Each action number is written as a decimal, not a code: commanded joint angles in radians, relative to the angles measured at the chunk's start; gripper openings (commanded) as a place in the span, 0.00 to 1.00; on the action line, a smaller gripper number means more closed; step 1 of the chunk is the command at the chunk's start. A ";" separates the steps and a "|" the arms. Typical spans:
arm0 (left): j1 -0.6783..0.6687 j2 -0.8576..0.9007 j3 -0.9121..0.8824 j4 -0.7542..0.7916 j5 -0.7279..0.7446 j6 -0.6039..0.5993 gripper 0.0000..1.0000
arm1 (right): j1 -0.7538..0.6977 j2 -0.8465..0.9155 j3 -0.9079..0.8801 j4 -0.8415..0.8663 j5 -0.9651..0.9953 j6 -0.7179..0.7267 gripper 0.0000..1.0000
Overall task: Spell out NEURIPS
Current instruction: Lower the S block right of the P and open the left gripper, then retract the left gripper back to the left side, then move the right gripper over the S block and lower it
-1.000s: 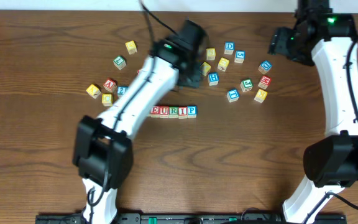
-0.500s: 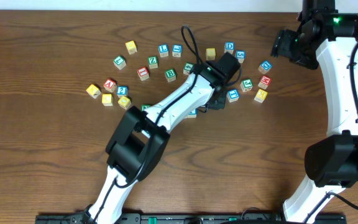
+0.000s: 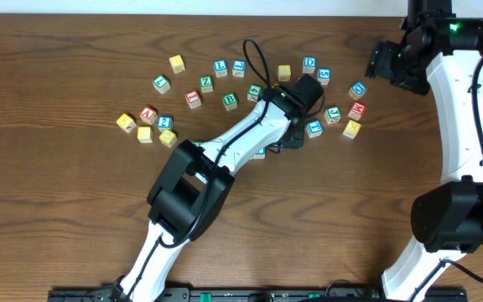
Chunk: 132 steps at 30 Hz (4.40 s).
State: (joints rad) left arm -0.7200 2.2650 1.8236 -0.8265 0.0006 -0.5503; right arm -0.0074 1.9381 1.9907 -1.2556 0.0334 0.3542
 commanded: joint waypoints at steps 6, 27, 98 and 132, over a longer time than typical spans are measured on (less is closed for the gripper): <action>0.040 -0.080 0.024 -0.002 -0.013 0.047 0.44 | -0.003 0.005 0.020 -0.006 -0.002 -0.013 0.79; 0.519 -0.661 0.023 -0.166 -0.013 0.184 0.44 | 0.111 0.005 0.012 -0.028 -0.044 -0.019 0.79; 0.861 -0.632 -0.003 -0.288 -0.013 0.251 0.45 | 0.494 0.238 -0.213 0.190 -0.062 0.174 0.60; 0.861 -0.632 -0.003 -0.288 -0.013 0.251 0.45 | 0.494 0.290 -0.233 0.206 -0.020 0.119 0.38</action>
State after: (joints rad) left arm 0.1402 1.6215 1.8271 -1.1110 -0.0063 -0.3130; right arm 0.4828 2.2238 1.7763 -1.0538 -0.0036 0.4934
